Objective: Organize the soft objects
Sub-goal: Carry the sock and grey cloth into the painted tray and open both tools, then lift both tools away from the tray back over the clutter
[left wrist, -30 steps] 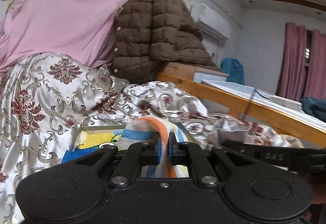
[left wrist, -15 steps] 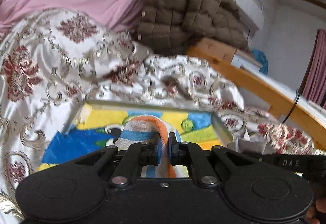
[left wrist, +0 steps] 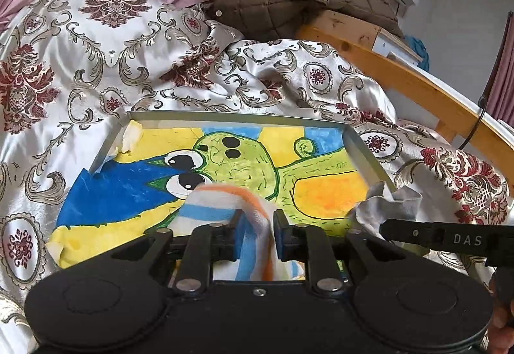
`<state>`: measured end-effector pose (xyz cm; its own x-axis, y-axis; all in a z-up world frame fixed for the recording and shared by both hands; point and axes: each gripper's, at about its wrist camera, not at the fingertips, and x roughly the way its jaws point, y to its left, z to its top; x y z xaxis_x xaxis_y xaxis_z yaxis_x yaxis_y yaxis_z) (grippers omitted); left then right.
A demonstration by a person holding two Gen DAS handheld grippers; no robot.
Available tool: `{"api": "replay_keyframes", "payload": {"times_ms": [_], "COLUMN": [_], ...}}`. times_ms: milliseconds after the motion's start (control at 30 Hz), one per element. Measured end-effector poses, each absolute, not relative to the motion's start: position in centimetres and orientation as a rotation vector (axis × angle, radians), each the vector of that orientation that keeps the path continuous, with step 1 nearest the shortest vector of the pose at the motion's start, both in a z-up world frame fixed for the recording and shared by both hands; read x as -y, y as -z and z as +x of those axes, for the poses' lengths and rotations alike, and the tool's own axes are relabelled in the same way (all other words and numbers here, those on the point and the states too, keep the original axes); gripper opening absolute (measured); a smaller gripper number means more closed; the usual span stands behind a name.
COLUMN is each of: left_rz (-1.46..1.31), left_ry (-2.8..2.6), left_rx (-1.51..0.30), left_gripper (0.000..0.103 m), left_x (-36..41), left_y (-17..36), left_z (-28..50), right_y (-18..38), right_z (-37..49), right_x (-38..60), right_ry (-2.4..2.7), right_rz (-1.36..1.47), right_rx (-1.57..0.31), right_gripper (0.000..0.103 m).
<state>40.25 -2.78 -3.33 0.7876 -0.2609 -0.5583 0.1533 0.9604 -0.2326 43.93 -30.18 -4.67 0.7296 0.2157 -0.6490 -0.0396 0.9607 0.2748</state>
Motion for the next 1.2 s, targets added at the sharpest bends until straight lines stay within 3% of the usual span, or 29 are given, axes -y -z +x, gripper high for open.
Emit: {"api": "replay_keyframes", "payload": {"times_ms": [133, 300, 400, 500, 733, 867, 1200], "left_rz": [-0.166, -0.167, -0.167, -0.174, -0.181, -0.206, -0.231], "left_ry": [0.217, 0.162, 0.142, 0.126, 0.112, 0.119, 0.128], "left_rx": [-0.617, -0.582, -0.536, -0.457, -0.308, -0.249, -0.172], "left_gripper": [0.040, 0.048, 0.059, 0.076, 0.095, 0.102, 0.102], "left_x": [3.0, 2.6, 2.4, 2.1, 1.8, 1.4, -0.2], "left_y": [2.7, 1.7, 0.7, -0.7, -4.4, -6.3, -7.4], "left_z": [39.6, 38.2, 37.1, 35.4, 30.4, 27.5, 20.0], "right_y": [3.9, 2.2, 0.7, -1.0, -4.8, -6.5, -8.3], "right_z": [42.9, 41.2, 39.5, 37.5, 31.8, 28.9, 20.6], "right_x": [30.6, 31.1, 31.6, 32.1, 32.7, 32.6, 33.1], "right_ry": [-0.145, -0.144, -0.133, -0.122, -0.134, -0.146, -0.161], "right_rz": [0.254, 0.262, 0.269, 0.267, 0.239, 0.211, 0.157], "right_rx": [-0.728, -0.694, -0.636, -0.562, -0.371, -0.283, -0.107], "right_gripper": [0.022, 0.032, 0.038, 0.052, 0.084, 0.101, 0.102]}}
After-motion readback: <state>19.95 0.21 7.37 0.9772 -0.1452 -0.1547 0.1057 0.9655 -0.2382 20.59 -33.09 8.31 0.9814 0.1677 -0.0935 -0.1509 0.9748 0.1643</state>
